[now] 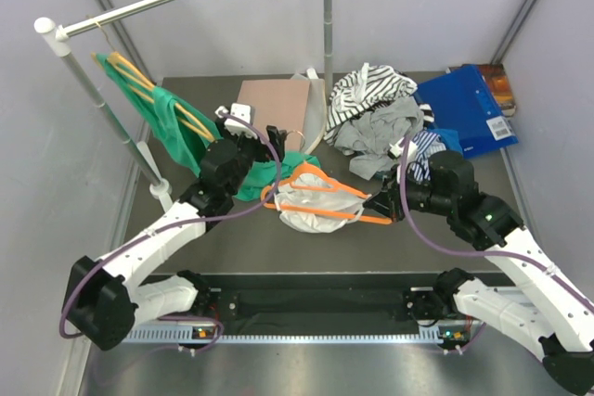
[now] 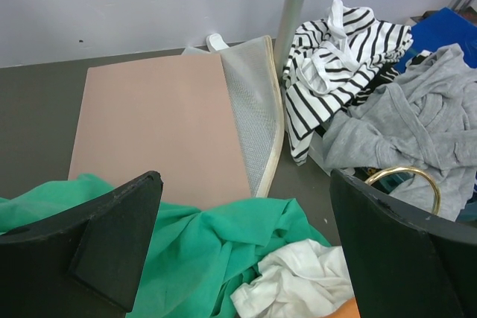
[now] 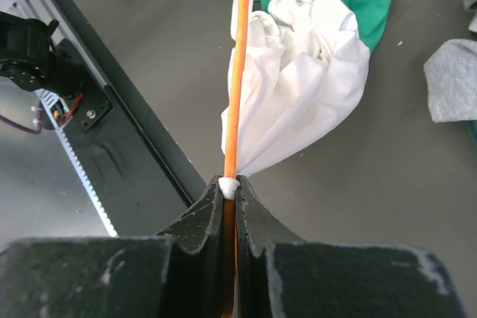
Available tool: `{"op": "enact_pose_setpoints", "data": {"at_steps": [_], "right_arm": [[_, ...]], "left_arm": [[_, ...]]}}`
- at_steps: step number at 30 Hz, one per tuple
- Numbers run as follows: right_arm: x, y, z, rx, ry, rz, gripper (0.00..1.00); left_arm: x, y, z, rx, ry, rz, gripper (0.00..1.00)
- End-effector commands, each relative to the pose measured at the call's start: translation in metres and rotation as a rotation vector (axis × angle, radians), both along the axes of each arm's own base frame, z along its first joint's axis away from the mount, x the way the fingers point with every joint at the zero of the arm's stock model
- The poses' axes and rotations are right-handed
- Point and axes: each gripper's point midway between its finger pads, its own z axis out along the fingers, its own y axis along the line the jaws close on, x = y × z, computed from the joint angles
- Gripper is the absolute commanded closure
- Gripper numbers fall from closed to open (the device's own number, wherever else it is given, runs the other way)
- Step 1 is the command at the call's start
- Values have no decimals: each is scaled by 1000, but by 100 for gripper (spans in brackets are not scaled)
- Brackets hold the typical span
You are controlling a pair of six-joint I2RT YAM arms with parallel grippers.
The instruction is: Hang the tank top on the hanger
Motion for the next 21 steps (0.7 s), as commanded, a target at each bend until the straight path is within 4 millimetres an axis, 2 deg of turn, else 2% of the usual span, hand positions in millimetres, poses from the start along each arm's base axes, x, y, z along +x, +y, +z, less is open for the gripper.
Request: {"op": "enact_pose_setpoints", "data": {"at_steps": [1,14,17,21], "right_arm": [[1,13,53,148,-121,45,100],[-5,17,67,209,-132,68,100],[1,15,61,186,-124,41,100],[18,6,39,103,-80,-64,100]], "left_arm": [[8,-3,10,-64,-41,20,1],[18,-8,2,-91,-26,34,1],[17,-8,2,-89,-23,33,1],[14,0,8,-75,-19,60,1]]}}
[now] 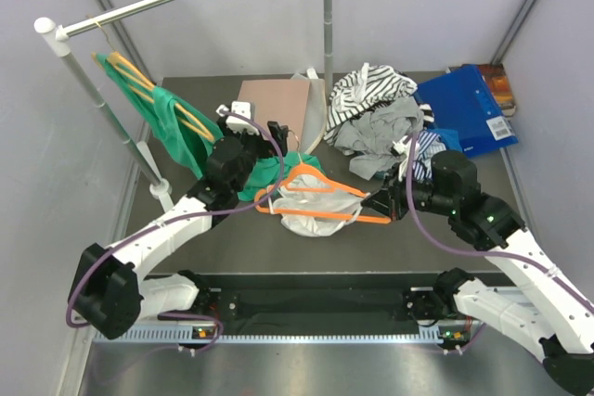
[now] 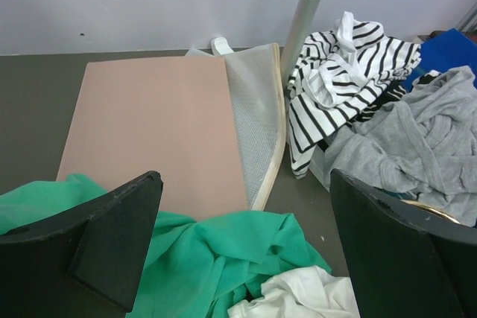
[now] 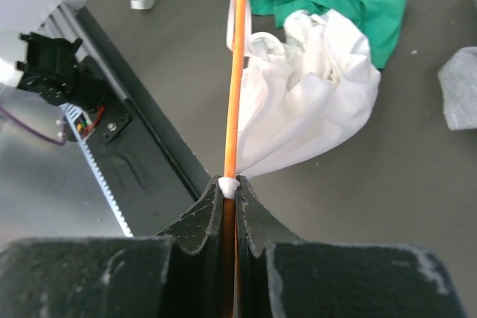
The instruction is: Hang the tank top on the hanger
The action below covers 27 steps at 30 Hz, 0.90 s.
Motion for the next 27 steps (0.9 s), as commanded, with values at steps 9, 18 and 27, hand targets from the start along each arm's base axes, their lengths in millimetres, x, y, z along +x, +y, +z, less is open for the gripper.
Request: {"op": "enact_pose_setpoints", "data": {"at_steps": [9,18,27], "right_arm": [[55,-26,28,-117,-119,-251,100],[39,-56,99,-137,-240,-297,100],[48,-58,169,-55,-411,-332,100]], "left_arm": [[-21,17,12,55,17,14,1],[-21,61,-17,168,60,210,1],[-28,92,-30,155,87,372,1]]}}
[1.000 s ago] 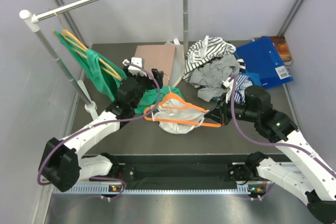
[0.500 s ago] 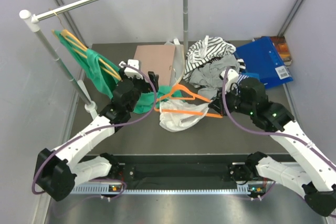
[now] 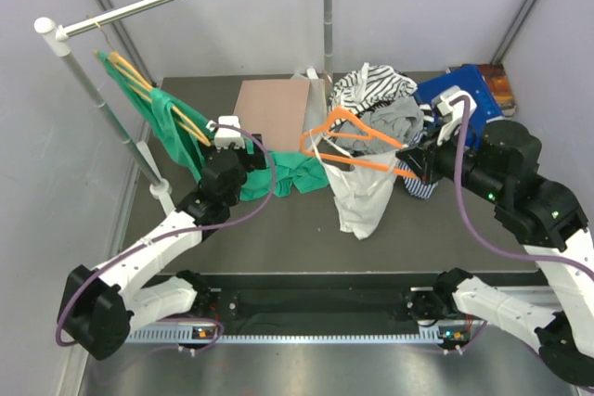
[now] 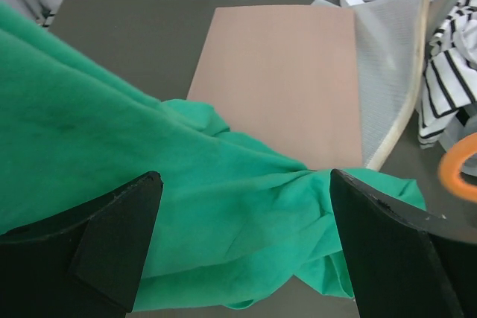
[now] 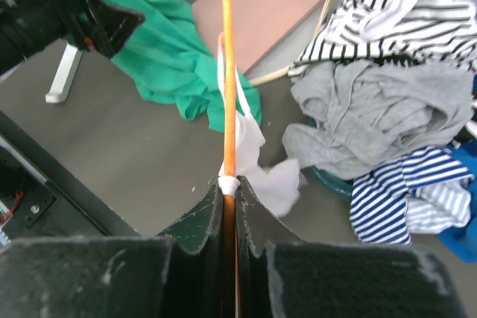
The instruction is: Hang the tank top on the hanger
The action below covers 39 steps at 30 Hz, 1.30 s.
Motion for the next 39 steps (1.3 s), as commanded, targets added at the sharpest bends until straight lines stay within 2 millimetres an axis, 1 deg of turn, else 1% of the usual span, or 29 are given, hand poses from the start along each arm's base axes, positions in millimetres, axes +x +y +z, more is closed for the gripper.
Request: {"op": "enact_pose_setpoints", "data": {"at_steps": [1,2,4,5,7,8,10,11,13,14,16,17,19,20,22,23,24,25,26,30,31,32,33,34,35,36,37,38,39], "right_arm": [[12,3,53,62,-159,-4,100],[18,8,65,84,-195,3,100],[24,15,77,102,-230,23,100],[26,20,91,127,-271,35,100],[34,29,99,138,-291,60,100],[39,36,110,155,-319,70,100],[44,43,121,166,-352,80,100],[47,49,133,183,-386,85,100],[53,54,145,182,-436,72,100],[54,63,157,207,-472,80,100],[57,67,169,215,-523,57,100],[58,76,180,242,-555,61,100],[60,83,191,253,-593,56,100],[59,91,201,279,-620,68,100],[59,99,211,303,-652,78,100],[60,107,220,332,-677,84,100],[60,111,224,344,-687,95,100],[58,114,232,361,-704,104,100],[59,124,234,375,-710,117,100],[53,139,251,447,-752,147,100],[47,141,260,470,-769,167,100],[52,150,256,471,-758,177,100],[52,154,257,476,-758,184,100],[50,156,263,492,-769,187,100],[53,169,257,488,-759,219,100],[54,174,256,492,-756,229,100],[51,178,261,503,-763,248,100],[56,189,254,496,-748,262,100],[58,195,252,496,-744,274,100]], "left_arm": [[-7,21,7,-28,-33,100,1],[-9,21,4,-27,-29,95,1],[-13,19,5,-36,-29,72,1],[-14,18,6,-39,-30,63,1],[-18,17,5,-50,-22,51,1],[-18,17,6,-56,-23,49,1],[-22,18,6,-68,-19,44,1],[-23,17,4,-69,-13,39,1],[-26,16,7,-87,-19,30,1],[-27,13,5,-87,-5,10,1],[-30,8,7,-96,2,-25,1],[-32,3,6,-99,13,-59,1],[-34,0,10,-105,10,-84,1],[-36,-1,8,-102,19,-91,1],[-38,-3,13,-113,11,-106,1],[-38,-4,15,-116,8,-113,1],[-39,-4,16,-120,4,-117,1],[-39,-5,16,-120,6,-120,1],[-39,-5,17,-121,5,-123,1],[-40,-9,15,-121,13,-141,1],[-40,-11,14,-122,15,-153,1],[-40,-12,14,-122,17,-157,1],[-40,-13,15,-125,15,-165,1],[-41,-17,14,-126,19,-183,1],[-41,-20,15,-131,20,-198,1],[-41,-22,16,-132,20,-210,1],[-41,-24,16,-131,22,-219,1],[-42,-26,16,-133,23,-234,1],[-43,-27,16,-134,24,-241,1]]}}
